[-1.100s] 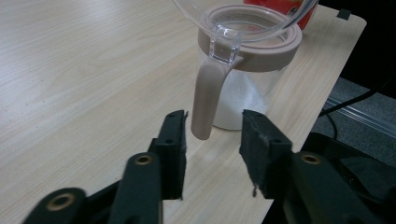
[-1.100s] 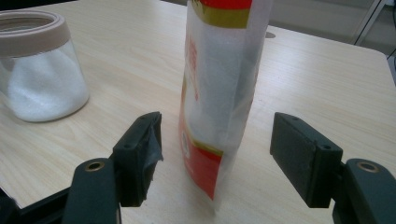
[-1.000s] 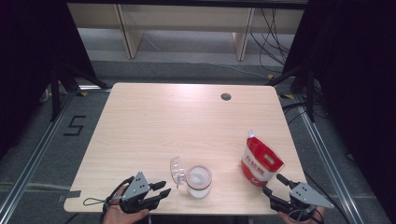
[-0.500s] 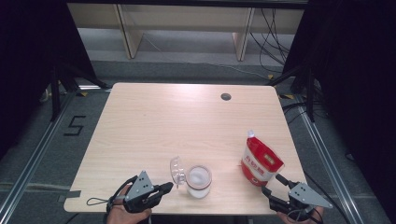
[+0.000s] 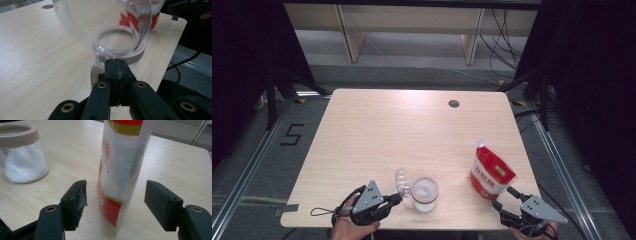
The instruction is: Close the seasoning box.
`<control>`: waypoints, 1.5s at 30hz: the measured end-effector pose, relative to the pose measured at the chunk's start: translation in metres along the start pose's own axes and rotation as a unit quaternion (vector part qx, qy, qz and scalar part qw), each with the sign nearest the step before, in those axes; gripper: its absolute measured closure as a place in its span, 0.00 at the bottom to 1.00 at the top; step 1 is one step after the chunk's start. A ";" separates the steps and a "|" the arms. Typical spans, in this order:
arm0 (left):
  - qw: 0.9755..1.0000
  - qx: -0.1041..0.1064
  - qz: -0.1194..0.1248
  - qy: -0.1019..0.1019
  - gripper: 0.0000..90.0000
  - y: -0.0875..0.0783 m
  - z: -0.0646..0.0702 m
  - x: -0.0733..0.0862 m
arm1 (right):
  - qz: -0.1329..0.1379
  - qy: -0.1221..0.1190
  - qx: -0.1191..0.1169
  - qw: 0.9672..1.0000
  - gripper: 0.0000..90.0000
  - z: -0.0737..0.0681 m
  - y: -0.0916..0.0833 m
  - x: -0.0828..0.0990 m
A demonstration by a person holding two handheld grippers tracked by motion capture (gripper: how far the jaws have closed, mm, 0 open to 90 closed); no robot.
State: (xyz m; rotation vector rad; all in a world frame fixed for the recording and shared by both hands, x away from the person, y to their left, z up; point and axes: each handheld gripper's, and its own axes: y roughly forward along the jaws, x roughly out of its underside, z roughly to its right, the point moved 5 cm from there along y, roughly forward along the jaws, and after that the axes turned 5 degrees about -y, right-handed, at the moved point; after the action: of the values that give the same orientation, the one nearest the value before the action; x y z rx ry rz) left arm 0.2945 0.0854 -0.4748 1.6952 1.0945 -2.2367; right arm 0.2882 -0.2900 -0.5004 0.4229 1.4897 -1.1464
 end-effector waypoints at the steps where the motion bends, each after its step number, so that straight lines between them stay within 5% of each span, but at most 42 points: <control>1: 1.000 -0.002 0.003 -0.013 0.98 0.002 0.002 0.000 | 0.000 0.000 0.000 1.000 0.39 0.000 0.000 0.000; 9: 1.000 0.006 0.001 0.007 0.98 0.006 0.005 -0.001 | -0.003 0.010 -0.003 1.000 0.39 -0.003 0.000 0.000; 10: 1.000 0.003 0.006 -0.010 0.97 0.007 0.007 -0.001 | 0.004 -0.014 0.003 1.000 0.39 0.001 0.001 -0.001; 12: 1.000 0.004 0.006 -0.008 0.97 0.007 0.007 -0.001 | 0.006 -0.021 -0.001 1.000 0.39 0.001 0.001 -0.001; 23: 1.000 0.008 0.000 -0.005 0.96 0.009 0.011 -0.001 | 0.005 -0.014 -0.006 1.000 0.39 -0.001 0.002 -0.001; 26: 1.000 0.012 -0.002 0.011 0.96 0.008 0.009 0.000 | 0.005 -0.014 -0.007 1.000 0.39 -0.001 0.002 -0.001; 29: 1.000 0.011 -0.006 0.010 0.94 0.007 0.008 0.001 | 0.005 -0.014 -0.007 1.000 0.39 -0.001 0.002 -0.001; 30: 1.000 0.010 -0.003 -0.008 0.94 0.006 0.010 0.002 | 0.005 -0.014 -0.007 1.000 0.39 -0.001 0.002 -0.001; 36: 1.000 0.013 -0.005 -0.007 0.88 0.000 0.004 0.006 | 0.004 -0.011 -0.008 1.000 0.39 -0.001 0.002 -0.001; 37: 1.000 0.011 -0.001 -0.023 0.87 0.000 0.005 0.007 | 0.002 -0.014 -0.008 1.000 0.39 -0.001 0.001 -0.001; 45: 1.000 0.011 0.001 -0.025 0.77 -0.010 -0.002 0.011 | 0.000 -0.017 -0.012 1.000 0.39 -0.002 0.002 -0.001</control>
State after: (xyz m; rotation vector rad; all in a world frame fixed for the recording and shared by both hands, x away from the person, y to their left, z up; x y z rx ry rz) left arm 0.2874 0.0975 -0.4800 1.6375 1.0607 -2.2860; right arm 0.2889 -0.2876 -0.5001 0.3854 1.4721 -1.1290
